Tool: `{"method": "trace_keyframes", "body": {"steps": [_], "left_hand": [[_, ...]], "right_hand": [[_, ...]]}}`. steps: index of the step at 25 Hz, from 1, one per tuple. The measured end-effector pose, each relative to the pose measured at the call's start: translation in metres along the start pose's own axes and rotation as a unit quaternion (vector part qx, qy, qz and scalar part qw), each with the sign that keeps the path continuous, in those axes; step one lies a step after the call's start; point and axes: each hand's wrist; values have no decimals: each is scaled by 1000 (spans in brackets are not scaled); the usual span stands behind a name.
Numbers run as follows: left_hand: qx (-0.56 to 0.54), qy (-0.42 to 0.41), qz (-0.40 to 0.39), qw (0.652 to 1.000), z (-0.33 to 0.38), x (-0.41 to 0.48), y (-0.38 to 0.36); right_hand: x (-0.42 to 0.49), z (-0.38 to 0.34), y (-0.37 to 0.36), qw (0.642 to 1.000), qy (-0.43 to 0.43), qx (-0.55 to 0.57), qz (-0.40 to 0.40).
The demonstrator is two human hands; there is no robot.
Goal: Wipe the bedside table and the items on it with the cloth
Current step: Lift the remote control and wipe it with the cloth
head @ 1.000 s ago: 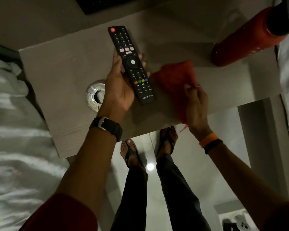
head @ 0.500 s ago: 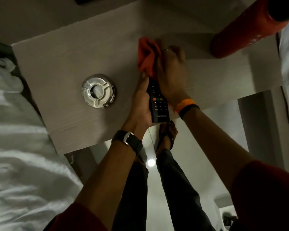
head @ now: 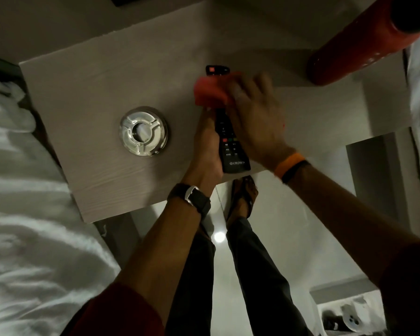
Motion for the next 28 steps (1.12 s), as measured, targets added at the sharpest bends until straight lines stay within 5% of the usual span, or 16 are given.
{"method": "trace_keyframes", "body": {"steps": [4, 7, 9, 17, 23, 28], "left_hand": [[36, -52, 35, 997, 12, 14, -5], [155, -152, 42, 975, 16, 18, -2], [222, -203, 42, 953, 16, 22, 0], [399, -255, 202, 857, 29, 26, -13], [466, -288, 194, 814, 36, 28, -6], [534, -340, 224, 741, 31, 6, -34]], "right_hand": [[-74, -6, 10, 969, -111, 220, 28], [-70, 4, 23, 826, -268, 495, 39], [-44, 17, 23, 772, -326, 546, 13], [-2, 38, 9, 795, -350, 494, -52], [-36, 37, 17, 743, -385, 547, 13], [-75, 39, 45, 677, -420, 597, 99]]}}
Point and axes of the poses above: each hand's wrist, its own x-axis towards the middle knuckle, its own y-axis out of the back of the hand, z = x × y, and after that the axes turned 2 degrees about -z, right-handed
